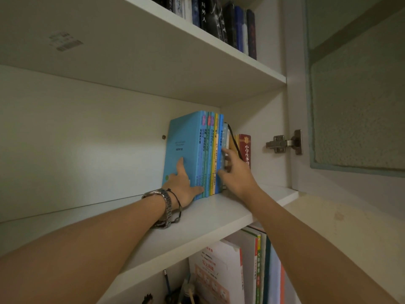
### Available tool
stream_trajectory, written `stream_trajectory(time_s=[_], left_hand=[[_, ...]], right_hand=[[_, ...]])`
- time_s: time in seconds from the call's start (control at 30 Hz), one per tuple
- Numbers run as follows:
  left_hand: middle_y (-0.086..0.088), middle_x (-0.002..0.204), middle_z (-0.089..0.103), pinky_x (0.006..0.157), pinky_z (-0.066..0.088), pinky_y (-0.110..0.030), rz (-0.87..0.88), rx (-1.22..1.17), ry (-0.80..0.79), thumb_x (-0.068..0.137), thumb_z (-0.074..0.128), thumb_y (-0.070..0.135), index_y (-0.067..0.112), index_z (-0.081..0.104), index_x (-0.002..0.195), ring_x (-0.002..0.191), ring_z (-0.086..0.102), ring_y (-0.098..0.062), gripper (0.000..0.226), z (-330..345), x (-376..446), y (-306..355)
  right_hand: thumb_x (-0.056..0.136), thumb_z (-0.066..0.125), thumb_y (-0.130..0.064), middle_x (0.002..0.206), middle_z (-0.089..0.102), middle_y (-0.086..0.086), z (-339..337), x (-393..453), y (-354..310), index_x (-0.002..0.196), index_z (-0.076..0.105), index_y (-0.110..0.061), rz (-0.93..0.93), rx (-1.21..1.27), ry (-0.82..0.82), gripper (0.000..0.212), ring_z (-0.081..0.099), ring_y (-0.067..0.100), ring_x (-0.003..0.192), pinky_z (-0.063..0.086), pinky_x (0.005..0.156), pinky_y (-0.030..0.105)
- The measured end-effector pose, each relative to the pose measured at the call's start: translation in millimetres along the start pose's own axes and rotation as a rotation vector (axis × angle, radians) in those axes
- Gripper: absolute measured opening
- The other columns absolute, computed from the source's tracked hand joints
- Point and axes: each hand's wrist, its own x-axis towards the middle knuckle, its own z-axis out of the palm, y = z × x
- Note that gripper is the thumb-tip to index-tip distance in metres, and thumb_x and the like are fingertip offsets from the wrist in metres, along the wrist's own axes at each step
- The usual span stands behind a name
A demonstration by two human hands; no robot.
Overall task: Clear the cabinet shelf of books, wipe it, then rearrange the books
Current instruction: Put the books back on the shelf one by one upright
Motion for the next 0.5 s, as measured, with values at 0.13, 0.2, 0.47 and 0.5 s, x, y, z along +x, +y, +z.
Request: stream_trajectory(time_s=[0.13, 0.2, 0.47, 0.5], left_hand=[[-0.013, 0.134, 0.046, 0.096, 0.047, -0.039, 0.009, 0.016, -0.003, 0.087, 0.065, 0.034, 0.021, -0.012, 0.149, 0.11, 0.056, -0.026, 0.1, -0.2, -1.9, 0.7], [-0.013, 0.135, 0.046, 0.097, 0.047, -0.039, 0.012, 0.024, -0.003, 0.088, 0.065, 0.034, 0.021, -0.011, 0.149, 0.111, 0.055, -0.026, 0.098, -0.1, -1.8, 0.8], [-0.012, 0.134, 0.046, 0.097, 0.046, -0.038, 0.018, 0.046, -0.011, 0.089, 0.063, 0.033, 0.021, -0.002, 0.149, 0.112, 0.055, -0.027, 0.089, -0.9, -3.1, 1.9], [-0.012, 0.133, 0.047, 0.097, 0.046, -0.038, 0.021, 0.057, -0.011, 0.089, 0.063, 0.033, 0.02, 0.0, 0.148, 0.112, 0.054, -0.027, 0.087, -1.2, -3.4, 1.9]], right_hand=[[0.094, 0.055, -0.013, 0.114, 0.058, 0.002, -5.0, 4.7, 1.2, 0.121, 0.052, -0.015, 0.029, -0.127, 0.317, 0.027, 0.057, 0.014, 0.097, 0.052, 0.079, 0.031], [0.091, 0.058, -0.013, 0.116, 0.054, 0.005, -6.1, 8.8, 6.4, 0.119, 0.048, -0.014, 0.139, -0.099, 0.353, 0.03, 0.055, 0.02, 0.103, 0.052, 0.084, 0.039], [0.091, 0.056, -0.002, 0.124, 0.055, 0.006, -6.5, 6.5, 9.1, 0.138, 0.036, -0.013, 0.319, 0.123, -0.032, 0.052, 0.054, 0.018, 0.109, 0.048, 0.091, 0.034], [0.091, 0.055, -0.002, 0.129, 0.054, 0.007, -5.7, 5.4, 7.3, 0.141, 0.035, -0.013, 0.304, 0.108, -0.074, 0.055, 0.054, 0.019, 0.113, 0.047, 0.092, 0.034]])
